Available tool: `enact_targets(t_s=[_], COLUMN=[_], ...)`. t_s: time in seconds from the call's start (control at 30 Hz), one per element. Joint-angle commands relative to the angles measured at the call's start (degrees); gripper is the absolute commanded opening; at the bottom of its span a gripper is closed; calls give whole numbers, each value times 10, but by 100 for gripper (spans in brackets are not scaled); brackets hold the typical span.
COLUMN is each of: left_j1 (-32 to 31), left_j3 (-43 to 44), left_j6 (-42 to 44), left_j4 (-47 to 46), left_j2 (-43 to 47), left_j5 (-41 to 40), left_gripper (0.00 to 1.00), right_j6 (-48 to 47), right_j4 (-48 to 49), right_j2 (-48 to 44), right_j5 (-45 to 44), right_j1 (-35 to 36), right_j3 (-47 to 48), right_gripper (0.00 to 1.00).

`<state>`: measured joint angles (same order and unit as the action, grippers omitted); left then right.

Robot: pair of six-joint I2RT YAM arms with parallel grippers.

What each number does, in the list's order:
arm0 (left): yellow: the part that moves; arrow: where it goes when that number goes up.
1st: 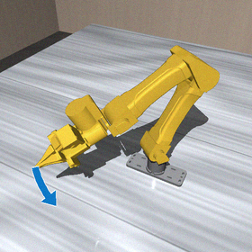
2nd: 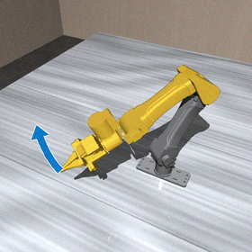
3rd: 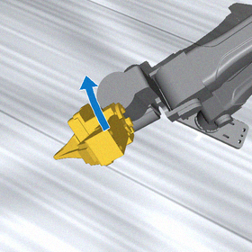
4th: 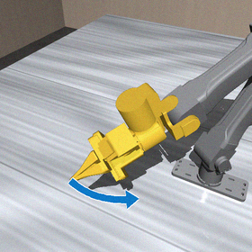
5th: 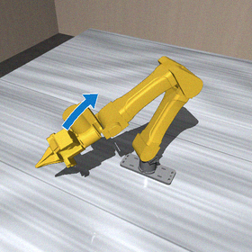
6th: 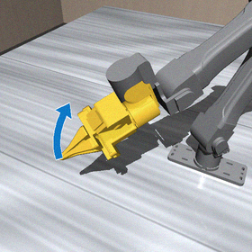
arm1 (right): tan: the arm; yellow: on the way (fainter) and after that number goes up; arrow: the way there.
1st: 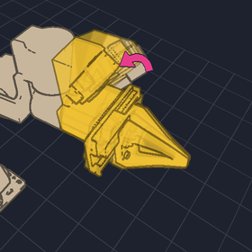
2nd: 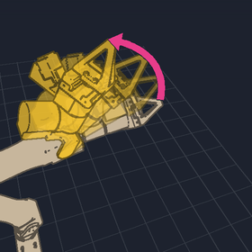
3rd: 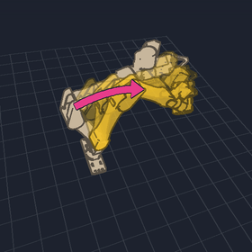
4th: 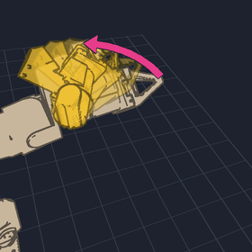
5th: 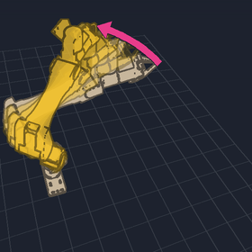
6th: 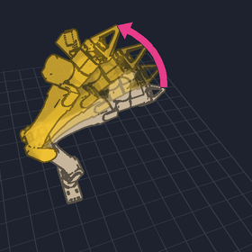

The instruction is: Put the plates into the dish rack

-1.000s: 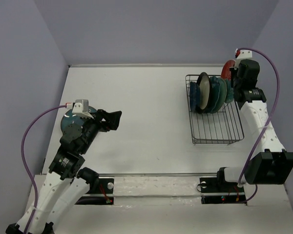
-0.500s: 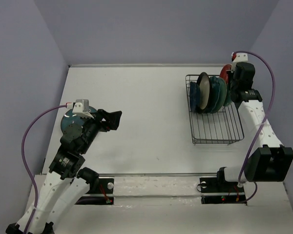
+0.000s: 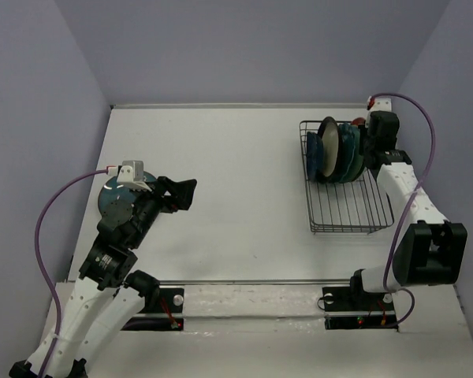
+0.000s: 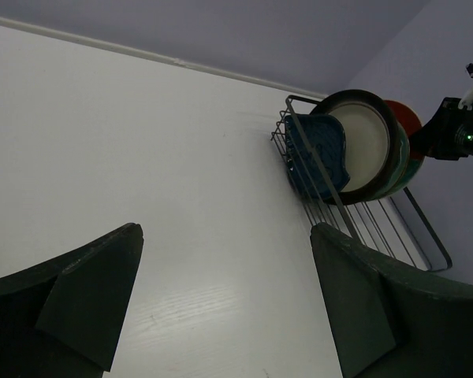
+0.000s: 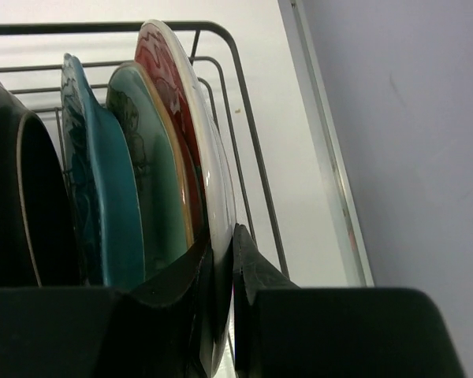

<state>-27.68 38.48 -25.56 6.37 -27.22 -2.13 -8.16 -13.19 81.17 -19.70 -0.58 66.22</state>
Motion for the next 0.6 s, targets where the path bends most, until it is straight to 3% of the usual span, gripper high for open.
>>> enact_targets(t_s=[0.0,0.23,0.43,0.57], left_j1=[-2,0,2,8], left_j3=[1,4,3,5], left_j6=[8,5,6,7], left_j4=[-17,-13,-12,-10], left_j2=[-6,-15,-17,-15], left_j5=[-5,-16,-45,-74], left_gripper=[98,98,98,98], right_j6=[55,111,175,240], right_j4=[108,57,-3,-17], right_j2=[-10,-29,-64,-109], right_j5=[-11,-24,-3,82], right_j1=[0,0,0,21], right_j3=[6,47,90,87], right_gripper=[16,58,70,72])
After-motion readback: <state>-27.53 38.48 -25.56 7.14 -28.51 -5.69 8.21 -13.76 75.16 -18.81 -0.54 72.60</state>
